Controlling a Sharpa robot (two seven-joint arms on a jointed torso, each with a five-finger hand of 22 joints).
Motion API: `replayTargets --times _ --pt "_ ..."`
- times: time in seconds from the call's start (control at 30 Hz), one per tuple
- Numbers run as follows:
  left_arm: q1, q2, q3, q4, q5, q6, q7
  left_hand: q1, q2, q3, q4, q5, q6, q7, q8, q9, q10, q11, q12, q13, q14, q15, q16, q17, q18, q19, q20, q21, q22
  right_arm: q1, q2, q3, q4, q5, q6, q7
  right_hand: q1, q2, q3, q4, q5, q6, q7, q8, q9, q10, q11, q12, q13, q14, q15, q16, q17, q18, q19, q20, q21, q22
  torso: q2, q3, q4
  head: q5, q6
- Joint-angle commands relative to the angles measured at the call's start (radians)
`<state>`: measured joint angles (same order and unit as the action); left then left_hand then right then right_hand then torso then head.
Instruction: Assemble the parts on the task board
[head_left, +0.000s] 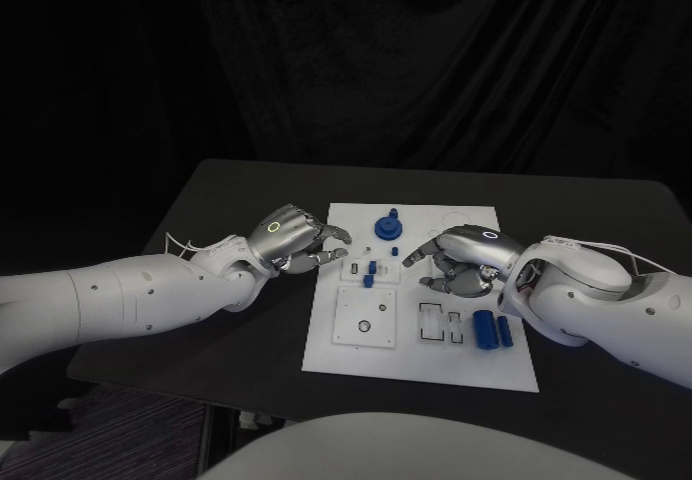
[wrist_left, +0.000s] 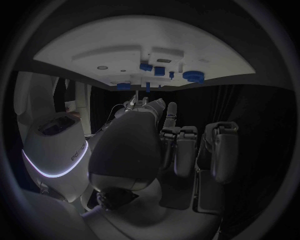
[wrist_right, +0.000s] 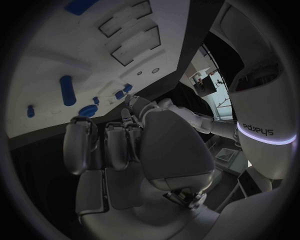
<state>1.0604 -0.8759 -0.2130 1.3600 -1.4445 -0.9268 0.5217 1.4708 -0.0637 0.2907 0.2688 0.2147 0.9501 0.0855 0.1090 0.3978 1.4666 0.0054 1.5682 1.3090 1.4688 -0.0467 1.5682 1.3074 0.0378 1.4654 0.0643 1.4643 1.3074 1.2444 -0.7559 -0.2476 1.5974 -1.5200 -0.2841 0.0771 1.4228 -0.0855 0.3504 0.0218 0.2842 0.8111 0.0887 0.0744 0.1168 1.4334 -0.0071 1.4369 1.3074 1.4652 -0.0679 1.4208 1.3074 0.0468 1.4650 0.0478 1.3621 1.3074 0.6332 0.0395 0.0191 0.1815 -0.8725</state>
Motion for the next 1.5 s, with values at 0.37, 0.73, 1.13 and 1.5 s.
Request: replayTargets --times 0.37,0.73,1.13,1.5 --pt "0.001 -0.068 0.001 0.092 0.244 0.031 0.062 0.078 -0.027 0.068 -0.025 0.007 -0.055 0.004 -0.049 -0.076 0.104 -0.006 0.003 0.262 0.102 -0.005 0.003 0.263 -0.014 0.057 -0.004 0.008 0.232 -0.022 0.159 0.001 -0.121 -0.280 0.054 -0.001 0.014 -0.013 -0.020 -0.006 -0.069 -0.015 -0.053 -0.005 -0.004 0.000 -0.041 -0.009 0.066 0.062 -0.035 0.015 0.059 -0.004 0.033 -0.034 0.024 0.208 -0.001 -0.0033 0.0097 0.004 0.000" --pt "0.001 -0.072 0.001 0.093 0.300 0.067 0.074 0.093 -0.029 0.087 -0.032 0.017 -0.046 0.010 -0.044 -0.092 0.104 -0.003 0.003 0.262 0.102 -0.003 0.003 0.263 -0.014 0.055 -0.003 0.006 0.232 -0.035 0.243 0.001 -0.200 -0.335 0.075 0.009 0.041 -0.009 -0.015 -0.018 -0.043 -0.023 -0.075 -0.005 -0.004 0.002 -0.057 -0.009 0.068 0.062 -0.048 0.017 0.063 -0.006 0.035 -0.047 0.030 0.210 -0.002 -0.0063 0.0156 -0.002 0.000" --pt "0.001 -0.067 0.001 0.086 0.306 0.090 0.083 0.095 -0.029 0.096 -0.031 0.022 -0.030 0.020 -0.040 -0.100 0.104 0.004 0.003 0.262 0.102 0.002 0.003 0.263 -0.013 0.053 -0.001 0.002 0.231 -0.047 0.294 0.001 -0.257 -0.406 0.090 0.001 0.045 -0.011 -0.019 -0.020 -0.046 -0.017 -0.084 0.007 0.003 0.010 -0.066 0.000 0.081 0.061 -0.056 0.017 0.065 -0.006 0.035 -0.056 0.034 0.211 0.001 -0.0078 0.0176 0.001 0.000" --pt "0.001 -0.068 0.001 0.086 0.307 0.095 0.084 0.095 -0.030 0.099 -0.031 0.026 -0.026 0.022 -0.040 -0.103 0.104 0.006 0.003 0.262 0.102 0.004 0.003 0.263 -0.013 0.052 0.001 0.000 0.230 -0.055 0.308 0.001 -0.278 -0.444 0.064 -0.012 0.047 -0.009 -0.021 -0.021 -0.054 0.026 -0.084 0.033 0.029 0.013 -0.066 0.006 0.089 0.062 -0.057 0.019 0.069 -0.008 0.036 -0.058 0.039 0.212 0.007 -0.0123 0.0261 -0.003 0.000"
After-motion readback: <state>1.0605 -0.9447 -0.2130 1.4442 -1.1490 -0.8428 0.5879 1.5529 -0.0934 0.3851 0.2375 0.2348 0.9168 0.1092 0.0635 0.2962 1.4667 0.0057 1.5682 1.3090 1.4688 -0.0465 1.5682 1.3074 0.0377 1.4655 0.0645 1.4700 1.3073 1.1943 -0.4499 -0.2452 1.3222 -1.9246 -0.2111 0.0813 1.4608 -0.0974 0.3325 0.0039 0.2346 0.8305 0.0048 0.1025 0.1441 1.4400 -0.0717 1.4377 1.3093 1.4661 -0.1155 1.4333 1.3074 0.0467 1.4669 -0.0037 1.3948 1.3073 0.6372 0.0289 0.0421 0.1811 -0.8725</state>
